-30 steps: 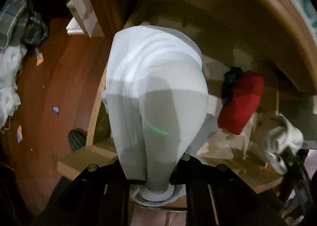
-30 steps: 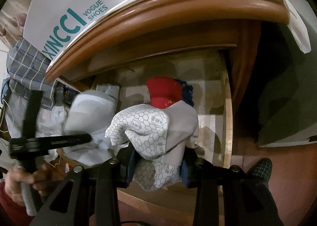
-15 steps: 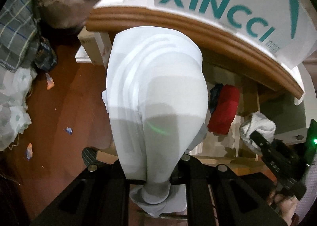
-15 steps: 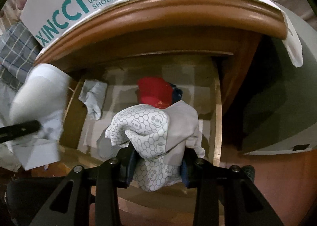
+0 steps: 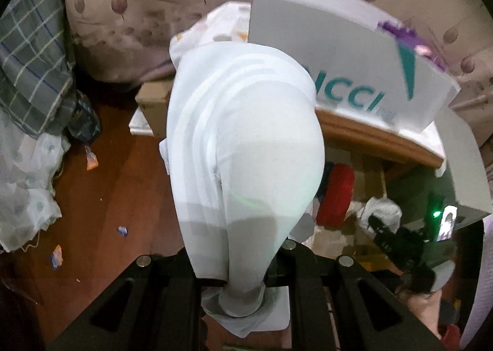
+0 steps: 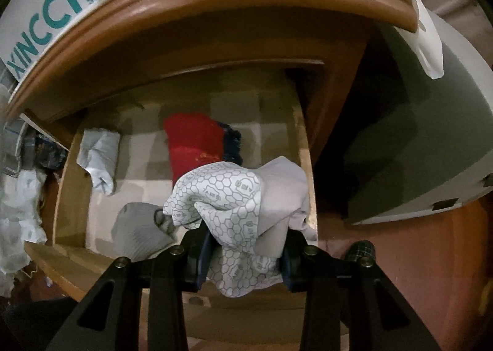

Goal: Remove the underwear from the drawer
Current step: 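Lift the white cloth with the left tool and release it into the shoe box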

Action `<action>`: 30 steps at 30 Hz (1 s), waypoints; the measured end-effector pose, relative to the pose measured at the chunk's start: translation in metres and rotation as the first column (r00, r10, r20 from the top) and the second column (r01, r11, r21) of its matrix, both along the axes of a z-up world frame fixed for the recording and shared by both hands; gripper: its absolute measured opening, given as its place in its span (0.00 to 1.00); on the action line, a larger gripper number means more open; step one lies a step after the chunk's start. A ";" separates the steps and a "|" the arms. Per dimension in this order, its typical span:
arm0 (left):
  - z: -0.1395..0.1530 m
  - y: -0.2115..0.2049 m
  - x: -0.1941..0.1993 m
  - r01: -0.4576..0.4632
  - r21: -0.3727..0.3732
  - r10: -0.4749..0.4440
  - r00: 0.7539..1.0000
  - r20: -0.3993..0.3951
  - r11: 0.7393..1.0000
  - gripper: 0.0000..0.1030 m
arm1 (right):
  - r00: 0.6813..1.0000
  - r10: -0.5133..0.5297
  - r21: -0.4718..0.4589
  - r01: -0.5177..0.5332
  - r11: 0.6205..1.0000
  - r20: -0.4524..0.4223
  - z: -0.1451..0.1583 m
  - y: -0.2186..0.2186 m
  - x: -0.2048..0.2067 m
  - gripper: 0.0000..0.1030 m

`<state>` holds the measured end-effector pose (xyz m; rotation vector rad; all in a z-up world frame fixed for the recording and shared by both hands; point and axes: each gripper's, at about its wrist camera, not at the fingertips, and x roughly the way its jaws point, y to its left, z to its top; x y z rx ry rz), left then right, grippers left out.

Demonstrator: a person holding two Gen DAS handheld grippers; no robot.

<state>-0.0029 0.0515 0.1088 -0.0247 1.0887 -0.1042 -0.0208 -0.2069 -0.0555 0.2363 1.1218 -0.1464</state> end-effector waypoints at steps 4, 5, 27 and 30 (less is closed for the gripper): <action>0.034 0.004 -0.003 -0.002 0.009 0.001 0.998 0.064 1.000 0.11 | 1.000 -0.017 0.001 0.017 1.000 -0.006 -0.001 -0.002 0.000 0.35; 0.043 0.005 -0.003 0.000 0.008 0.000 0.997 0.078 1.000 0.11 | 1.000 -0.019 0.002 0.019 1.000 -0.008 -0.001 -0.003 0.000 0.35; 0.156 -0.056 0.137 0.091 -0.018 -0.085 0.971 0.225 0.996 0.13 | 0.999 -0.047 0.001 0.047 0.999 -0.013 -0.005 -0.007 0.000 0.35; 0.134 -0.069 0.157 0.102 -0.023 -0.097 0.981 0.167 0.995 0.13 | 0.999 -0.049 0.013 0.050 0.999 -0.016 -0.005 -0.009 0.001 0.35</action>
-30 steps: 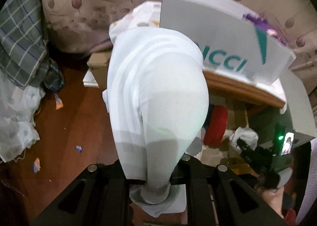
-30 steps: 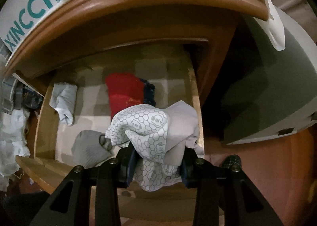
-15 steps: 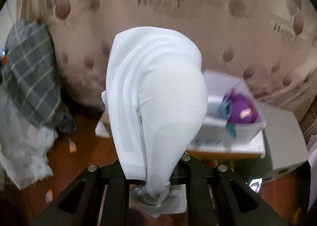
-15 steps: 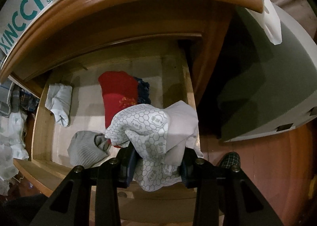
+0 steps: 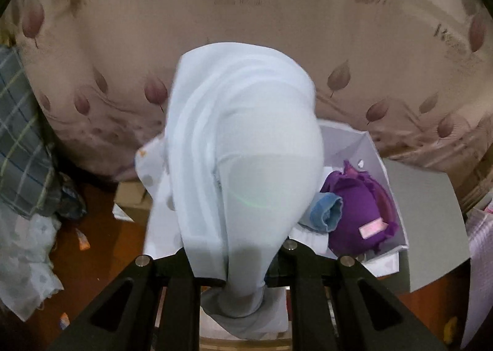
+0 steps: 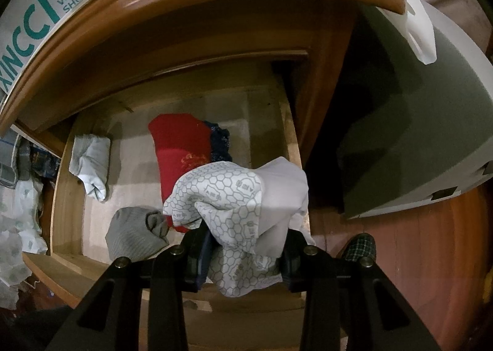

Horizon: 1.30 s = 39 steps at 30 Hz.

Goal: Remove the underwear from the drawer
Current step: 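Lift the white cloth with the left tool and release it into the shoe box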

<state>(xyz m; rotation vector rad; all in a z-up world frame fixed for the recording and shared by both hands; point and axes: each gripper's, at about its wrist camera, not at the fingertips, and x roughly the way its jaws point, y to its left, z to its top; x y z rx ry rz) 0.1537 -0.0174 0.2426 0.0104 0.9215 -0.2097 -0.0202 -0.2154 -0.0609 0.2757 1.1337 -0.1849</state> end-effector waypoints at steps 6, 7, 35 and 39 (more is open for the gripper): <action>-0.035 -0.030 0.029 0.044 0.076 -0.042 0.998 -0.036 0.996 0.13 | 1.000 -0.001 0.008 0.001 1.000 -0.006 -0.001 -0.001 0.001 0.35; -0.041 -0.033 0.032 0.037 0.090 -0.034 0.999 -0.036 0.995 0.13 | 1.000 -0.001 0.009 0.002 1.000 -0.007 -0.001 -0.001 0.001 0.35; -0.042 -0.018 0.003 0.006 0.156 -0.019 0.996 0.083 0.988 0.63 | 1.000 0.013 0.015 -0.013 1.000 -0.026 -0.003 -0.001 0.003 0.35; -0.032 0.000 -0.026 -0.040 0.122 0.025 0.992 0.124 0.992 0.74 | 0.999 0.018 0.014 -0.018 1.000 -0.029 -0.004 0.000 0.004 0.35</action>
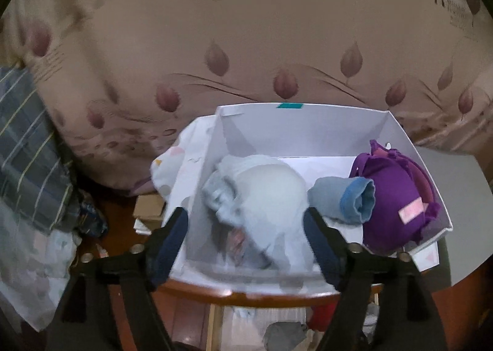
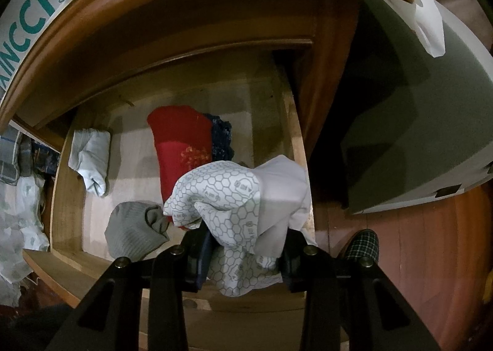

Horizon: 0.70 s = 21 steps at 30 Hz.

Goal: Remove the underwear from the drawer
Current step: 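Move the left tool back down beside the open drawer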

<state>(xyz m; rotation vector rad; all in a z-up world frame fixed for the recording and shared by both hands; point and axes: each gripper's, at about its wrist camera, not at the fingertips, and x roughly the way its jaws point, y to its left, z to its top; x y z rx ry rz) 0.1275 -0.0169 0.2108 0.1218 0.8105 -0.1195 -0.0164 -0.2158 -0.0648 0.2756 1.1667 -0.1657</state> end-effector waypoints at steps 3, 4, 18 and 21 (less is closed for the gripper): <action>0.001 0.017 -0.025 -0.019 -0.021 0.020 0.999 0.031 1.000 0.74 | 1.000 0.004 -0.004 -0.004 1.000 -0.001 -0.001 0.001 0.000 0.35; -0.002 0.024 -0.032 -0.032 -0.020 0.033 0.999 0.038 0.999 0.74 | 1.000 0.006 -0.005 -0.006 1.000 -0.003 -0.001 0.001 0.000 0.35; -0.116 0.099 -0.071 -0.269 -0.035 0.265 0.961 -0.079 0.963 0.79 | 0.999 0.035 -0.024 -0.035 0.999 -0.015 -0.008 0.009 0.002 0.35; -0.140 0.104 -0.069 -0.308 -0.018 0.306 0.948 -0.089 0.951 0.79 | 0.999 0.040 -0.012 -0.041 0.999 -0.023 -0.012 0.010 0.003 0.35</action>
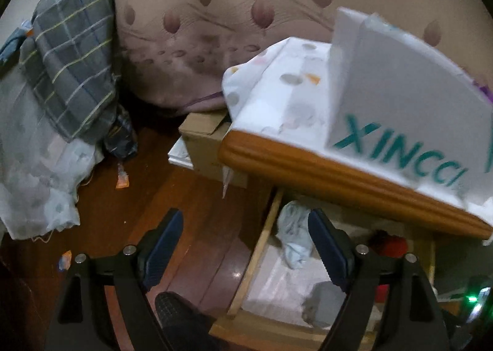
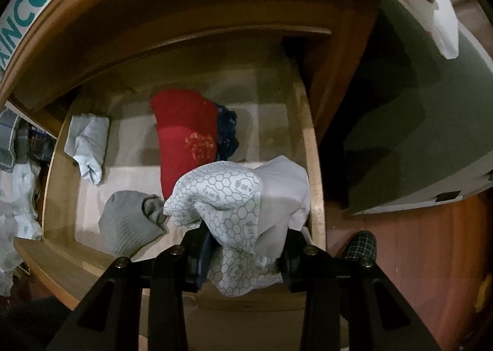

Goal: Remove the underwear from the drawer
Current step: 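Move the left tool back down beside the open drawer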

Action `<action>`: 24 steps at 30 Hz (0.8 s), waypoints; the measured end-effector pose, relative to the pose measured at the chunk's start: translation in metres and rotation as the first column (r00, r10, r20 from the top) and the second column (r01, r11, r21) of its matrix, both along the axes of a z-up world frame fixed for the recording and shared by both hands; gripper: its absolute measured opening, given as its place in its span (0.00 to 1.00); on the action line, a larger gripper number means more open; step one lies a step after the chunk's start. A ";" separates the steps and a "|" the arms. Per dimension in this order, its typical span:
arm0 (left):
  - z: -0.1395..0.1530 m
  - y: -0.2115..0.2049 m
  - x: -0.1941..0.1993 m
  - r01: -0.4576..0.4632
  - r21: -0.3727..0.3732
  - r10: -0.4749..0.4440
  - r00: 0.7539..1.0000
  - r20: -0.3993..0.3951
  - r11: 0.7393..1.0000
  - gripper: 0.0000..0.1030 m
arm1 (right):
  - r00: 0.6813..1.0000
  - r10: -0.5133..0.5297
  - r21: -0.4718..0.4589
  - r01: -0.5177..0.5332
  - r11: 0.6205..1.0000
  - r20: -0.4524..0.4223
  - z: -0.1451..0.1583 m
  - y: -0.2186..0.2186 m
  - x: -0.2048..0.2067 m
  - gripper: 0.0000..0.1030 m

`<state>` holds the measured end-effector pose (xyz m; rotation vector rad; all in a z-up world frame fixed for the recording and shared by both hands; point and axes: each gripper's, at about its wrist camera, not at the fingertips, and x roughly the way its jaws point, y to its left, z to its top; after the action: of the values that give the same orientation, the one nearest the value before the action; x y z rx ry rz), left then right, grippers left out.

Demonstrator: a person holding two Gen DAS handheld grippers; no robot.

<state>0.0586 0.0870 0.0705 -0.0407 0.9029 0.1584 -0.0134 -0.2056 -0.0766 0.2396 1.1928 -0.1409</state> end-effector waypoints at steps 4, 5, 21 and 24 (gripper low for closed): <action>-0.022 0.007 -0.002 -0.029 0.020 0.029 1.000 -0.001 0.999 0.78 | 0.999 0.033 0.007 -0.034 0.999 0.010 0.001 0.008 -0.001 0.35; -0.025 0.008 -0.003 -0.030 0.034 0.030 1.000 -0.001 0.999 0.79 | 0.999 0.048 0.003 -0.048 0.999 0.023 0.002 0.011 -0.002 0.35; -0.039 0.045 0.007 -0.107 0.016 0.108 0.992 -0.061 0.994 0.84 | 0.988 0.013 -0.051 -0.005 0.999 0.156 0.059 0.012 -0.021 0.35; -0.041 0.051 0.008 -0.119 0.002 0.119 0.990 -0.079 0.993 0.84 | 0.982 0.017 -0.065 -0.005 0.998 0.190 0.087 0.013 -0.026 0.35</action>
<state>0.0669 0.1384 0.0299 -0.0920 0.9805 0.2714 -0.0399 -0.1923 0.0102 0.1855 0.9973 -0.1435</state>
